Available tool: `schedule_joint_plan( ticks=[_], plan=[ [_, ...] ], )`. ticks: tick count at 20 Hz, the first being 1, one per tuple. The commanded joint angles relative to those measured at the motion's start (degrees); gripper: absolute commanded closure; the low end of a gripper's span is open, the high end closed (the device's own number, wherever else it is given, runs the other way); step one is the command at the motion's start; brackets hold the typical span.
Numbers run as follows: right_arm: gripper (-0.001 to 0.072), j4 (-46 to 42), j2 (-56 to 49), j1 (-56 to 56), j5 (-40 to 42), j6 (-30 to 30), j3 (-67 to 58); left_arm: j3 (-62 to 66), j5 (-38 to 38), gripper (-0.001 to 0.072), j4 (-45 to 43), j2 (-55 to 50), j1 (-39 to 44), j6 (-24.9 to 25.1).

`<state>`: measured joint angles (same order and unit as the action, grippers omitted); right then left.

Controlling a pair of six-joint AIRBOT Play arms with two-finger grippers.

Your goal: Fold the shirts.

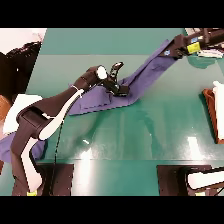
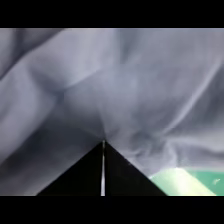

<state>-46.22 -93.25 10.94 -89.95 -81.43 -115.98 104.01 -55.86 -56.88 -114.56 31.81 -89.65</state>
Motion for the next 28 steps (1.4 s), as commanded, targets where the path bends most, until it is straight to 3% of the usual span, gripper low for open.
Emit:
schedule_joint_plan(
  ticks=[1, 8, 14, 18, 19, 21, 22, 23, 26, 28],
  plan=[
    [0.0699, 0.20, 0.09, 5.07, 3.65, -0.46, -0.59, 0.74, 1.38, 0.0685, 0.72, -1.29, 0.59, 0.07],
    [0.0698, 0.20, 0.11, 10.56, 9.49, 3.58, 0.02, 1.66, -4.66, 0.0686, -3.30, 1.44, -1.97, 0.07],
    [0.0697, 0.44, -0.50, 15.45, 13.92, 6.12, 0.02, 1.70, -13.88, 0.0685, -15.72, 13.51, -15.32, 0.20],
    [0.0680, 13.11, -7.21, 24.61, 22.62, 15.43, 0.02, 1.70, -16.44, 0.0685, -17.40, 22.43, -26.08, 1.66],
    [0.0540, 15.93, -10.03, 27.87, 26.51, 18.38, -0.02, 1.70, -16.63, 0.0685, -17.40, 24.55, -28.35, 1.64],
    [0.0374, 18.29, -16.09, 33.62, 32.13, 22.82, -1.88, 1.70, -16.65, 0.0685, -17.38, 27.91, -31.80, 1.62],
    [0.0242, 18.14, -18.58, 35.63, 33.27, 23.15, -3.28, 1.70, -16.74, 0.0685, -17.38, 29.18, -33.07, 1.60],
    [0.0204, 18.05, -20.17, 36.79, 33.68, 23.52, -4.02, 1.70, -17.03, 0.0684, -17.38, 30.34, -34.16, 1.62],
    [0.0212, 17.29, -17.81, 34.51, 33.97, 23.41, 0.72, 1.70, -18.29, 0.0684, -17.40, 32.15, -35.56, 1.66],
    [0.0214, 11.26, -13.94, 29.77, 31.47, 20.17, 5.57, 1.68, -19.58, 0.0685, -17.31, 32.24, -35.54, 1.66]
  ],
)
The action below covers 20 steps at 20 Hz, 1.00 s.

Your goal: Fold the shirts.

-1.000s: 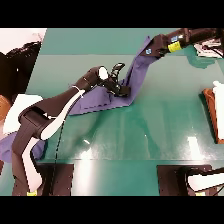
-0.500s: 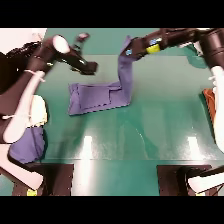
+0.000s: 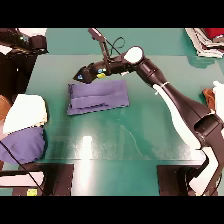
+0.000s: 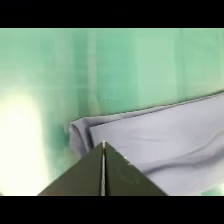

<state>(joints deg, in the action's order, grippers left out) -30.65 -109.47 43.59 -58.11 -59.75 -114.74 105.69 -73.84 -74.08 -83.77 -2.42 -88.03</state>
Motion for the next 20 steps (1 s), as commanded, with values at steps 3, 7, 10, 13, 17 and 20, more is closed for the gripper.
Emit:
schedule_joint_plan(
  ticks=[3, 7, 10, 13, 17, 20],
  plan=[
    [0.0213, -17.03, 7.89, -12.22, -6.08, -10.01, 12.28, 0.00, -2.10, 0.0684, -0.02, 1.38, -1.31, 0.02],
    [0.0031, -19.52, 10.19, -24.35, -13.18, -13.99, 22.12, 0.00, -2.03, 0.0684, 2.12, 1.31, -1.31, 0.02],
    [0.0031, -14.51, 8.96, -29.14, -12.76, -14.45, 28.55, -0.33, -1.73, 0.0684, 2.95, 1.09, -1.31, 0.04],
    [0.0039, -8.41, 4.39, -28.85, -13.09, -14.64, 29.83, -0.96, -1.64, 0.0684, 2.95, 1.07, -1.31, 0.24],
    [0.0042, -3.65, -3.65, -23.80, -13.07, -16.06, 23.80, -0.96, -1.66, 0.0685, 2.95, 1.09, -1.31, 1.46],
    [0.0091, -3.32, -9.03, -19.39, -13.03, -18.97, 16.79, -0.96, -1.77, 0.0684, 2.95, 1.09, -1.31, 1.49]
  ],
)
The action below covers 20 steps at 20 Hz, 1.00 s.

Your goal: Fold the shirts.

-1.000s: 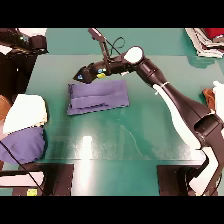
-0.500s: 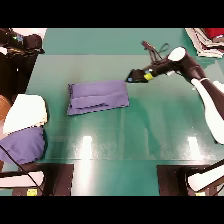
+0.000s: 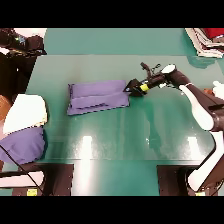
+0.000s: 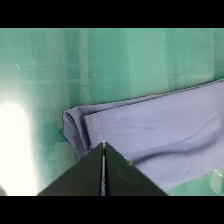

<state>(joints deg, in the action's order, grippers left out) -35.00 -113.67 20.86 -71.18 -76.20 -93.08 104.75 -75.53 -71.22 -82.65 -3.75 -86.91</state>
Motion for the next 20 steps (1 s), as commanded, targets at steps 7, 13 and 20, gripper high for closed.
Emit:
schedule_joint_plan(
  ticks=[7, 13, 20],
  plan=[
    [0.0697, 0.50, -8.02, 6.91, 2.60, -1.62, -16.72, -0.02, -0.15, 0.0684, 2.16, -0.02, 0.24, 0.37],
    [0.0698, -4.48, -1.29, -3.45, -2.01, -3.43, -21.57, 0.00, -0.57, 0.0685, 2.23, -0.02, 9.14, 1.92],
    [0.0698, -23.41, 13.99, -29.44, -11.34, -5.86, -21.55, 0.00, 4.09, 0.0685, 2.23, -0.02, 21.22, 1.90]
  ],
)
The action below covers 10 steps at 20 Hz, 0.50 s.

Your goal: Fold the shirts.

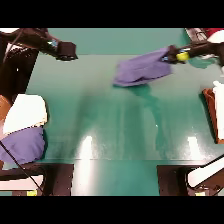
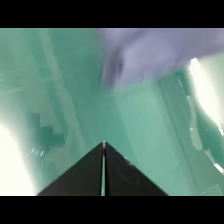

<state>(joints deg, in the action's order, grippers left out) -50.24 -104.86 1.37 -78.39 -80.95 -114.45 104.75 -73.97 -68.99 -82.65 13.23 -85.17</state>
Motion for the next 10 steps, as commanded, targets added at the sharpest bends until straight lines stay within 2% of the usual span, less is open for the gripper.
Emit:
schedule_joint_plan(
  ticks=[1, 5, 10],
  plan=[
    [0.0698, -8.74, 6.38, -14.05, -4.79, -1.11, -0.20, 0.00, 3.69, 0.0684, 0.02, -0.02, 5.31, 0.15],
    [0.0698, -7.93, 7.52, -28.11, -4.09, -1.11, -0.20, 0.00, 7.74, 0.0685, 0.04, -0.02, 8.50, 0.04],
    [0.0698, -7.72, 6.84, -37.20, 0.20, -1.09, -0.20, 0.00, 7.98, 0.0684, 0.46, -0.02, 9.29, -0.44]
  ],
)
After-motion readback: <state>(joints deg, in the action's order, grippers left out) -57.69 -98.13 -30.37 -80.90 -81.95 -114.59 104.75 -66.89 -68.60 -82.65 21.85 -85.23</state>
